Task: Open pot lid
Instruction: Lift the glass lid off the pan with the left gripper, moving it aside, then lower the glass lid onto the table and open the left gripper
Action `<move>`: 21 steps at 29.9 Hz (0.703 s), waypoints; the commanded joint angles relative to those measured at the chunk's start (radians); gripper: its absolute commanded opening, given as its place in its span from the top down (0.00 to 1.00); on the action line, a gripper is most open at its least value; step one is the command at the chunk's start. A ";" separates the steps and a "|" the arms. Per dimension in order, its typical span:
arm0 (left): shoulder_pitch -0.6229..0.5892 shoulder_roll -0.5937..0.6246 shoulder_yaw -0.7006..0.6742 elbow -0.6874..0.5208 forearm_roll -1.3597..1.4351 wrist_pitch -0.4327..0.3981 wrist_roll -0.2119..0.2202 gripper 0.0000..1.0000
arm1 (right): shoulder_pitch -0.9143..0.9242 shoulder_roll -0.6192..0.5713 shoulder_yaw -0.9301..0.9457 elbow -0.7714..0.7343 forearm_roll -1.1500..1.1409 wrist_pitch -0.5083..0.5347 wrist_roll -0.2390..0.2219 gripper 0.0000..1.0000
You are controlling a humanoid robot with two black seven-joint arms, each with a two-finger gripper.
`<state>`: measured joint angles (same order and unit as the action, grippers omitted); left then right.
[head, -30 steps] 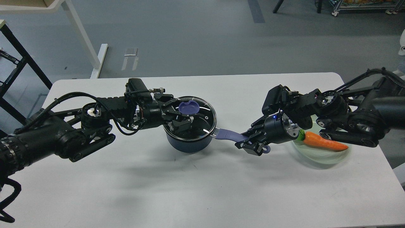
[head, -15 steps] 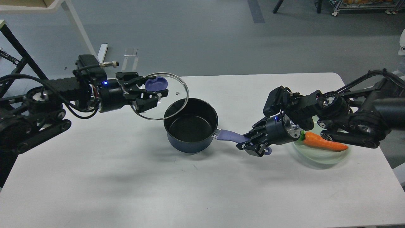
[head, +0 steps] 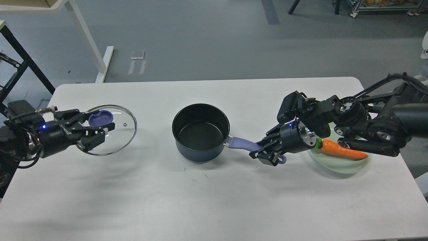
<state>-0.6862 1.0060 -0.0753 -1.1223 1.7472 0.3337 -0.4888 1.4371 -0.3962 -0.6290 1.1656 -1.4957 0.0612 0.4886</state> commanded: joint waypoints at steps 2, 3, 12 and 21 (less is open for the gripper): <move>0.028 -0.059 0.000 0.067 0.003 0.013 0.000 0.69 | 0.000 0.005 0.000 -0.003 0.000 0.000 0.000 0.71; 0.034 -0.066 0.005 0.073 0.003 0.013 0.000 0.68 | -0.001 0.005 0.000 -0.003 0.000 0.000 0.000 0.71; 0.091 -0.078 0.026 0.127 -0.001 0.047 0.000 0.61 | 0.000 0.000 0.000 -0.001 0.000 0.000 0.000 0.71; 0.112 -0.090 0.028 0.140 -0.009 0.051 0.000 0.40 | 0.000 -0.001 0.000 0.000 0.000 0.000 0.000 0.71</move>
<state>-0.5806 0.9179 -0.0491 -0.9905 1.7387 0.3848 -0.4889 1.4372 -0.3970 -0.6290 1.1654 -1.4957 0.0615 0.4883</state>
